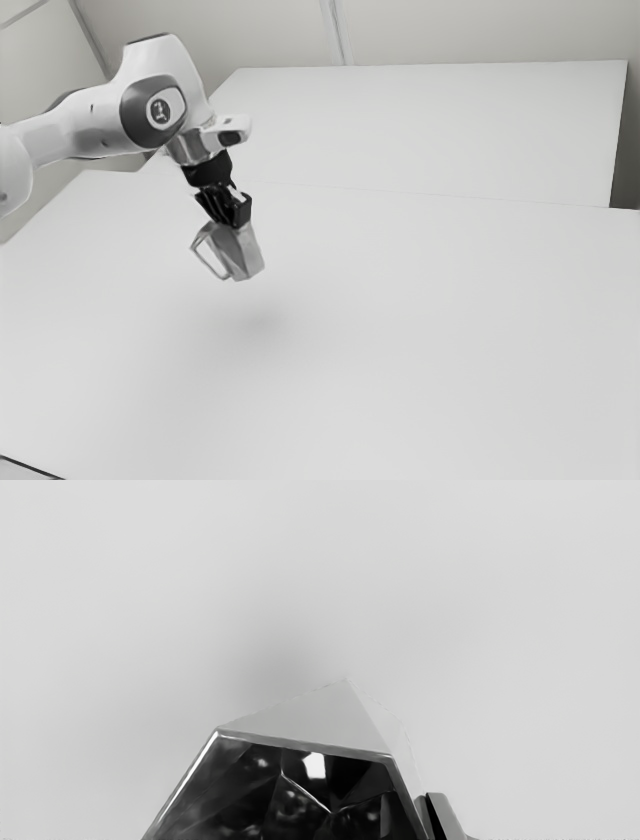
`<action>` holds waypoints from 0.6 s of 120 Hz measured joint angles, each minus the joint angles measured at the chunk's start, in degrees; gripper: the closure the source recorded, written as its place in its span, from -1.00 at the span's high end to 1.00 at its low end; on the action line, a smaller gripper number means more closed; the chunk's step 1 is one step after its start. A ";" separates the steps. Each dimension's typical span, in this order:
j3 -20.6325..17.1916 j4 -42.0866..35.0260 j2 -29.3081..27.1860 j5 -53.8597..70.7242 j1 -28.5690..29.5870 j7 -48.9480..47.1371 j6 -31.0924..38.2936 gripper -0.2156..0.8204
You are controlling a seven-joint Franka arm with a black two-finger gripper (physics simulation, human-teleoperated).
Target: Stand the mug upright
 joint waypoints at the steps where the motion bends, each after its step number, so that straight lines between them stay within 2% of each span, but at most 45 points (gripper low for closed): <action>1: 0.10 -0.19 -0.19 0.28 -0.41 -0.27 0.06 -0.92; 14: 0.54 -4.84 -4.06 3.12 -4.04 -3.50 1.70 -0.92; 37: 0.31 -15.12 -10.48 6.60 -4.05 -8.37 9.22 -0.92; 72: -0.67 -28.47 -13.43 9.88 -4.32 -13.85 25.51 -0.92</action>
